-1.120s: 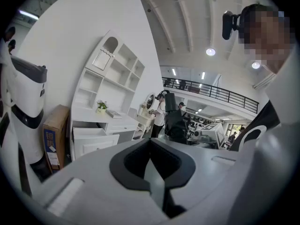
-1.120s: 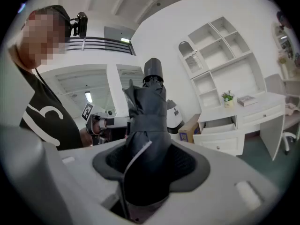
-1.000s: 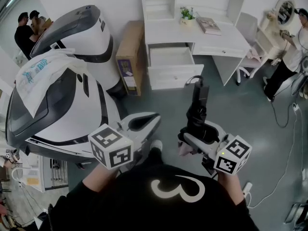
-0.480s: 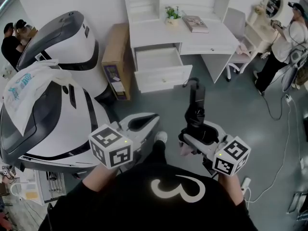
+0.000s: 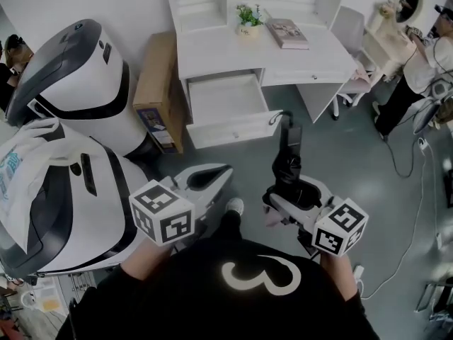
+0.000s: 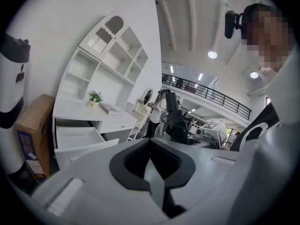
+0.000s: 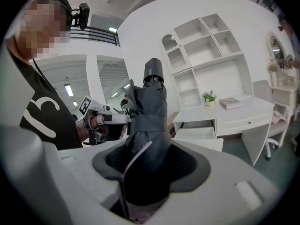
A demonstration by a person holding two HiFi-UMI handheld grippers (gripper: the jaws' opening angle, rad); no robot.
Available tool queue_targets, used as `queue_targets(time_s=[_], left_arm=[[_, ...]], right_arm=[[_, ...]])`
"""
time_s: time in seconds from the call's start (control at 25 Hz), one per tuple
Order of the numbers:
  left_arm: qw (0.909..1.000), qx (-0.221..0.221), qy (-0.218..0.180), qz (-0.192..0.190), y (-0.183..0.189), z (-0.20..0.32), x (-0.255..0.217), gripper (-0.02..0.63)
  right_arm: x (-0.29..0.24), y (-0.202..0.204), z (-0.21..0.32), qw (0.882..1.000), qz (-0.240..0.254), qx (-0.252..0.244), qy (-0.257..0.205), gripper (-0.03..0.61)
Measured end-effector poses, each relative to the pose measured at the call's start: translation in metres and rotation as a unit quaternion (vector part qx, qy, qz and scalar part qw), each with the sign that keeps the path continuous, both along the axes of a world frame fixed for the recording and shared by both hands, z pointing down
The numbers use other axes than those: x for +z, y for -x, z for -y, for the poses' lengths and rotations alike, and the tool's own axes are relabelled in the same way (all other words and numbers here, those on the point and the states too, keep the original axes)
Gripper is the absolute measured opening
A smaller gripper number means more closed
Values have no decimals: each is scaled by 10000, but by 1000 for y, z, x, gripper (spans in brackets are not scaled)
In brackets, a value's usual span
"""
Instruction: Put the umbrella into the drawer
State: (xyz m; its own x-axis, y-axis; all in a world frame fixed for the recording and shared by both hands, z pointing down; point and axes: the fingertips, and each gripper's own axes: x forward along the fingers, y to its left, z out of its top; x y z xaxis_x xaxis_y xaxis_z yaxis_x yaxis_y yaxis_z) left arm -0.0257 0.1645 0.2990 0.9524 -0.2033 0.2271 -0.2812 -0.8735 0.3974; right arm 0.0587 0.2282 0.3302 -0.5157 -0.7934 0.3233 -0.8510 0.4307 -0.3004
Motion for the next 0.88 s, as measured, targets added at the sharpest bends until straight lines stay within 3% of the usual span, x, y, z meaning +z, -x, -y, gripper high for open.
queue_targets(time_s=[0.4,0.88], left_arm=[[9994,-286,172,-111,-35,176,-9,8],[9983,-564,115,-42,-45,250,-3,6]], right_arm=[[-5,-42,162,9985,-362,-261,314,238],[6,-70,251,9967,-560,-468,351,238]])
